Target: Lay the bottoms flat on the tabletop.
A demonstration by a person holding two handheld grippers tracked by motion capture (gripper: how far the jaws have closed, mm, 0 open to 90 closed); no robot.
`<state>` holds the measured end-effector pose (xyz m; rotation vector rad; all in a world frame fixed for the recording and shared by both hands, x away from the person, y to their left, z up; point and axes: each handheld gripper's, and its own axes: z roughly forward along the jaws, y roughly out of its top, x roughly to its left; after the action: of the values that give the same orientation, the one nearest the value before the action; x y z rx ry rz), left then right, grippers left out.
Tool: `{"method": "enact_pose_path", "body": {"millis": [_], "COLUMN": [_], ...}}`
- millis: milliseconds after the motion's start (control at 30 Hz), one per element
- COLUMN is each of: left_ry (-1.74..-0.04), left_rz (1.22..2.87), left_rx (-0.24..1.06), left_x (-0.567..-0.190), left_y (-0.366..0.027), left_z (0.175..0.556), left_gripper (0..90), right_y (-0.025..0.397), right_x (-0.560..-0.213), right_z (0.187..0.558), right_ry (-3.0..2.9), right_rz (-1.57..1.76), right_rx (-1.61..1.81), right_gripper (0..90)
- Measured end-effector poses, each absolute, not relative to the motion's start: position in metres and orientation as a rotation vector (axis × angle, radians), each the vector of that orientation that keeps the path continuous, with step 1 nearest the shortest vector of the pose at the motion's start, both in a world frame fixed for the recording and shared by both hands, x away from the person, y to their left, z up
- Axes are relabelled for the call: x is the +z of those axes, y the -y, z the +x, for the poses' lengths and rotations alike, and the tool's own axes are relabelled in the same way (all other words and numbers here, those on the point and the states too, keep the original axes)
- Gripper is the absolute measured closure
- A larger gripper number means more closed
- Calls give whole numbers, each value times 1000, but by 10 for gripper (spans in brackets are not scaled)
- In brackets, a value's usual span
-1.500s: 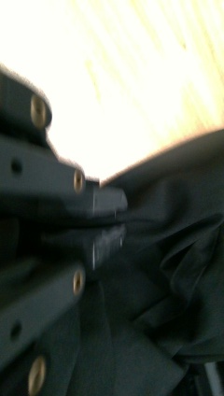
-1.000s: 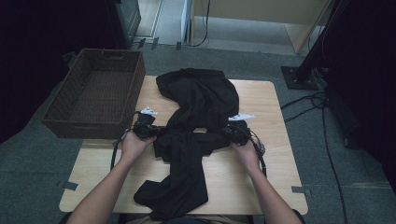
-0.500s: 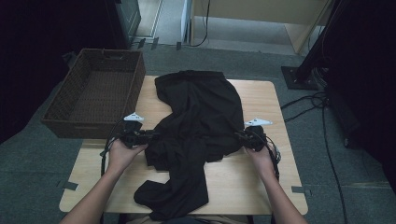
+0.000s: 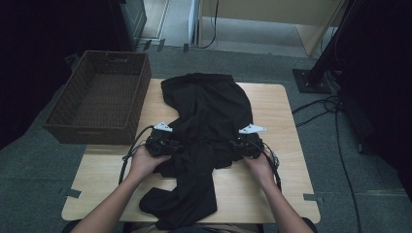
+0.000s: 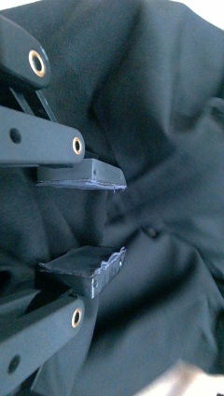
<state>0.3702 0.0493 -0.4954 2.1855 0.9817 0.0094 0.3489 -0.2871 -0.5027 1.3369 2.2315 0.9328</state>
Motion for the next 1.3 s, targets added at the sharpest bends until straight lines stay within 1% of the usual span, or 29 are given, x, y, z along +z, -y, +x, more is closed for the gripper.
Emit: {"method": "enact_pose_path", "body": {"millis": [67,133,267,333,400,467,600,667,700,800,933,1033,1133,1300], "left_ry": [-987,-980,-1006,-1048,-1066,-1080,-1150,-1167,-1182,-1180,-1112,-1060,-1021,-980], "left_rz": [2204,2184,2146,2104,2111,2138,2152,2148,2124,2094,2125,2170,2173,2153], "left_rx": [48,85,103,132,165,219,275,271,248,185,99,88,73,50], "left_x": [-502,-505,-507,-509,-509,-507,-503,-503,-503,-504,-503,-499,-496,-493], "left_y": [-47,-46,-48,-49,-46,-41,-36,-37,-38,-42,-45,-47,-51,-50], "left_z": [373,377,389,404,416,428,449,453,454,450,435,419,404,388], "left_gripper": [603,618,665,687,695,693,683,676,668,612,575,551,533,511], "right_y": [287,286,284,281,279,276,274,270,269,269,272,274,276,267], "right_x": [-508,-510,-512,-514,-513,-514,-513,-512,-512,-516,-515,-511,-505,-490], "right_z": [353,356,364,377,390,406,434,441,442,435,424,419,413,395], "right_ry": [-2242,-2244,-2229,-2209,-2207,-2194,-2149,-2138,-2131,-2099,-2120,-2160,-2210,-2194], "right_rz": [1343,1337,1357,1365,1365,1383,1448,1469,1471,1459,1443,1463,1486,1422], "right_rx": [918,914,930,955,949,948,929,909,909,939,946,919,938,1063], "right_gripper": [533,532,538,540,534,511,507,504,503,503,490,465,422,428]}}
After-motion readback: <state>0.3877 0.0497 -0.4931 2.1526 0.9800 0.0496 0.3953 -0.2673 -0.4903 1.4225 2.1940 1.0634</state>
